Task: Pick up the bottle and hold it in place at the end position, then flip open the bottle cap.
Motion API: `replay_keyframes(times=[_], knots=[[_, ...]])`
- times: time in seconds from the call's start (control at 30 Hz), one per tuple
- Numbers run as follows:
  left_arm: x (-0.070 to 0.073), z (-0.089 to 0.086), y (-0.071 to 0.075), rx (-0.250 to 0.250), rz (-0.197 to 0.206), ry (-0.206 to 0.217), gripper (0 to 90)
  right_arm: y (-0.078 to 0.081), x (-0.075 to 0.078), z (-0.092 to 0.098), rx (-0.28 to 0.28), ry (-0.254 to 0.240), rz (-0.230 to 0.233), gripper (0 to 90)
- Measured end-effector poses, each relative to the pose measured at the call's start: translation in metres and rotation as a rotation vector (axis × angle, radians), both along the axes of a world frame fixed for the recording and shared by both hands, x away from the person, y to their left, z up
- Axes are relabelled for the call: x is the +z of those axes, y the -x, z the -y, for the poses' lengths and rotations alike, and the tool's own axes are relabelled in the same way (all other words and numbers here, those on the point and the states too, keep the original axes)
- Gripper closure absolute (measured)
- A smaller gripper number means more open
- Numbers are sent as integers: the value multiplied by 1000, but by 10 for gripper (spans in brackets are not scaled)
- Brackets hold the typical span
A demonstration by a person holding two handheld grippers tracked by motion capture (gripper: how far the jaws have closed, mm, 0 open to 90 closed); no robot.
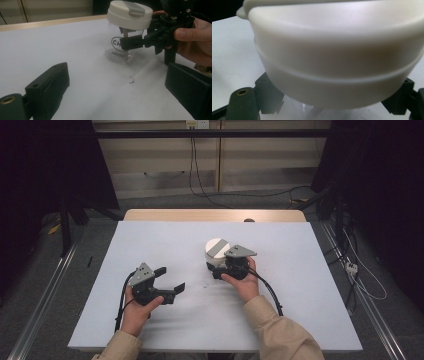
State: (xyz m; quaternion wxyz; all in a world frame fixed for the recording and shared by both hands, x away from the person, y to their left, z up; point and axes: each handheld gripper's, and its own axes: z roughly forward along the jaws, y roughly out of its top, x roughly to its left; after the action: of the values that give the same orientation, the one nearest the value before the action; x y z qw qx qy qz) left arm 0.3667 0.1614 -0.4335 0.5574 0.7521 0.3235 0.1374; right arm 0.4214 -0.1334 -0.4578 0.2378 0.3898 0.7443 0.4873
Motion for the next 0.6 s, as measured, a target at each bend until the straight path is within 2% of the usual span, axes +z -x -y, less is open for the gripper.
replay_keyframes(times=[0.33, 0.6], knots=[[8, 13, -9, -19, -20, 12, 93, 1, 1, 0, -11, 2, -6, 183], [12, 18, -17, 18, -52, 5, 167, 1, 0, 0, -10, -3, -3, 184]])
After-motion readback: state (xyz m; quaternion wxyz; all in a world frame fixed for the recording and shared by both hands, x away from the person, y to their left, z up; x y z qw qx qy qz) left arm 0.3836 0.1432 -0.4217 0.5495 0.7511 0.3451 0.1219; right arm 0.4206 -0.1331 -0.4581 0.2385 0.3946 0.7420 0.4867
